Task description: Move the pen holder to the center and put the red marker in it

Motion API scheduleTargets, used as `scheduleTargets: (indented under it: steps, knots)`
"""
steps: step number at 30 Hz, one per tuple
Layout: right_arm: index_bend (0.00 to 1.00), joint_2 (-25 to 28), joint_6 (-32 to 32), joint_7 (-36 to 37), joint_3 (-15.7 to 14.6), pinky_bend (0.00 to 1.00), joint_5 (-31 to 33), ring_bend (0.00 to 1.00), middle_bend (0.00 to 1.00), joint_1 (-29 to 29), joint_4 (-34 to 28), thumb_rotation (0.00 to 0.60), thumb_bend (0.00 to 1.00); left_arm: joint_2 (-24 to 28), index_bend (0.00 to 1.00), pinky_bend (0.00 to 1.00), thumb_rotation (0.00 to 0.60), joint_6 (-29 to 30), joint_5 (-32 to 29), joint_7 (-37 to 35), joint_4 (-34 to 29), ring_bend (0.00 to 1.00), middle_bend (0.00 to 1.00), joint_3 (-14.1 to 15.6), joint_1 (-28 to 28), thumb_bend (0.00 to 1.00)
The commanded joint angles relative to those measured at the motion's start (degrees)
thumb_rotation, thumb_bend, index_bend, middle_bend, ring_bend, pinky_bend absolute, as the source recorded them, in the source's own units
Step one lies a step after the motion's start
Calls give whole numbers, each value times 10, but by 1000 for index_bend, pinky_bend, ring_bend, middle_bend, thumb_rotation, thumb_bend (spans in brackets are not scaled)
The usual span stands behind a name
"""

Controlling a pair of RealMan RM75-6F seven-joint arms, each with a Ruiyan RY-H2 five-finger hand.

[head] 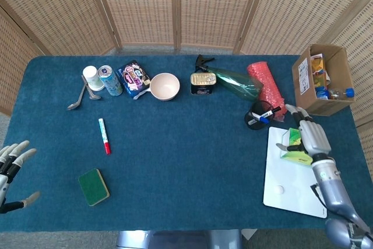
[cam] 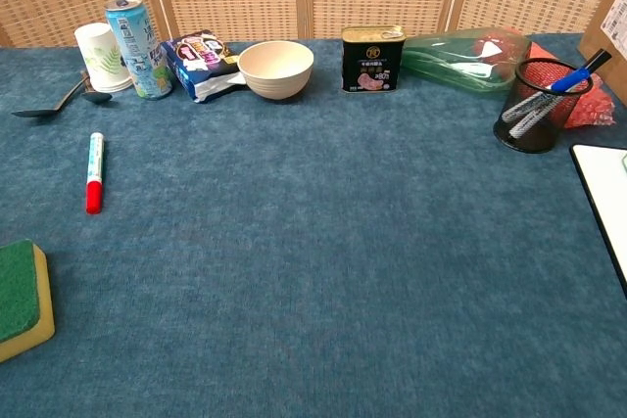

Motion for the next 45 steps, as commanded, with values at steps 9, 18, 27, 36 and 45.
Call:
scheduleTargets:
  steps: [9, 18, 27, 36, 45]
  knots:
    - [0, -36, -85, -24, 30, 184, 73, 0, 0, 78, 66, 600, 0, -3, 134, 0, 600, -8, -7, 1, 1, 0, 0, -4, -4, 125]
    - [0, -69, -130, -80, 27, 184, 135, 0, 0, 133, 122, 600, 0, -6, 134, 0, 600, -14, -15, 7, 1, 0, 0, -6, -5, 125]
    - [0, -97, -146, -149, 3, 163, 175, 0, 0, 169, 165, 600, 0, -7, 134, 0, 600, -20, -20, 9, 2, 0, 0, -9, -8, 125]
    - [143, -137, -128, -160, -14, 256, 178, 145, 224, 173, 210, 600, 0, -5, 134, 0, 600, -21, -24, 0, 4, 0, 0, -10, -10, 125]
    - [484, -189, -51, -108, -16, 370, 100, 455, 551, 157, 265, 600, 34, -5, 134, 0, 600, -21, -25, -5, 7, 0, 0, -11, -10, 124]
